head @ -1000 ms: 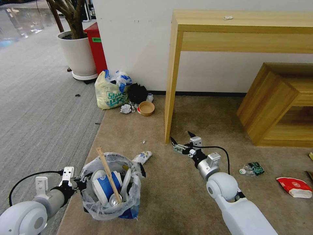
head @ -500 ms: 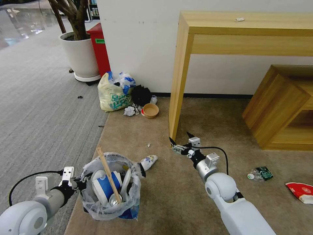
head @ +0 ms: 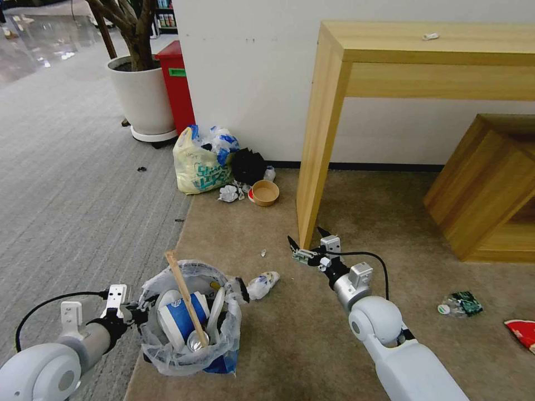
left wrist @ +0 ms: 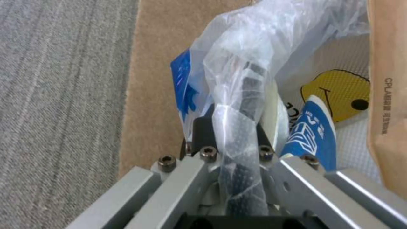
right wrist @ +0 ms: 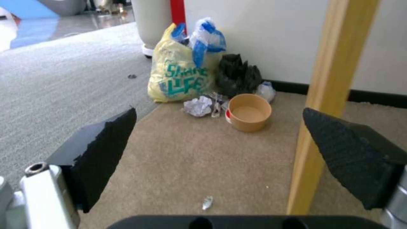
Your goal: Pick up the trash bin and place the garbage on the floor into it.
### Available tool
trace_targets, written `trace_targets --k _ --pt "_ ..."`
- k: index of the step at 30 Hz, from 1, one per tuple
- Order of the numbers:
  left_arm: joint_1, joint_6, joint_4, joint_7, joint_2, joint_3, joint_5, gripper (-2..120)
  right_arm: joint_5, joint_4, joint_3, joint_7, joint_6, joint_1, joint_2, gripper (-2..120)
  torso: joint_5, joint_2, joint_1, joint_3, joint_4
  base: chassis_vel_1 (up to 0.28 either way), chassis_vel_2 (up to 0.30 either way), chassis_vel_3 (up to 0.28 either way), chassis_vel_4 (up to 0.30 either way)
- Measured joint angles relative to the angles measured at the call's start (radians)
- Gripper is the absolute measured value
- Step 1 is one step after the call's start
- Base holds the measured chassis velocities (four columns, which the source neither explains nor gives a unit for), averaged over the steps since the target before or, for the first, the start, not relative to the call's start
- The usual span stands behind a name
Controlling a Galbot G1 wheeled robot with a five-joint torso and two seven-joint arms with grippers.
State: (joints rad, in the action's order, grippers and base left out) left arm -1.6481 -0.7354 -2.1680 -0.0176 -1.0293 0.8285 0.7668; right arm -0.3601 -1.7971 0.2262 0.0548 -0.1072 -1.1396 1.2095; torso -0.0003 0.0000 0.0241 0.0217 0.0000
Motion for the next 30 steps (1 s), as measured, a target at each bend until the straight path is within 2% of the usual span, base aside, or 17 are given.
trace_targets --k 14,21,30 --pt "0.000 0.000 -0.002 0.000 -0.004 0.000 -0.001 0 -0.002 0.000 0.008 -0.003 -0.002 -0.009 -0.005 100 0.0000 0.000 0.000 0.000 0.0000 0.029 0.123 -0.032 -0.126" --pt "0.000 0.000 -0.002 0.001 -0.005 0.002 -0.002 0 -0.012 0.024 0.006 -0.017 -0.024 0.000 -0.006 100 0.0000 0.000 0.000 0.000 -0.0001 0.004 0.024 -0.003 -0.014" --pt "-0.003 0.000 -0.009 0.003 -0.007 0.002 -0.003 0 -0.063 0.159 -0.080 -0.029 -0.096 0.082 -0.009 100 -0.0001 0.000 0.000 0.000 0.0001 0.000 0.000 0.000 0.000"
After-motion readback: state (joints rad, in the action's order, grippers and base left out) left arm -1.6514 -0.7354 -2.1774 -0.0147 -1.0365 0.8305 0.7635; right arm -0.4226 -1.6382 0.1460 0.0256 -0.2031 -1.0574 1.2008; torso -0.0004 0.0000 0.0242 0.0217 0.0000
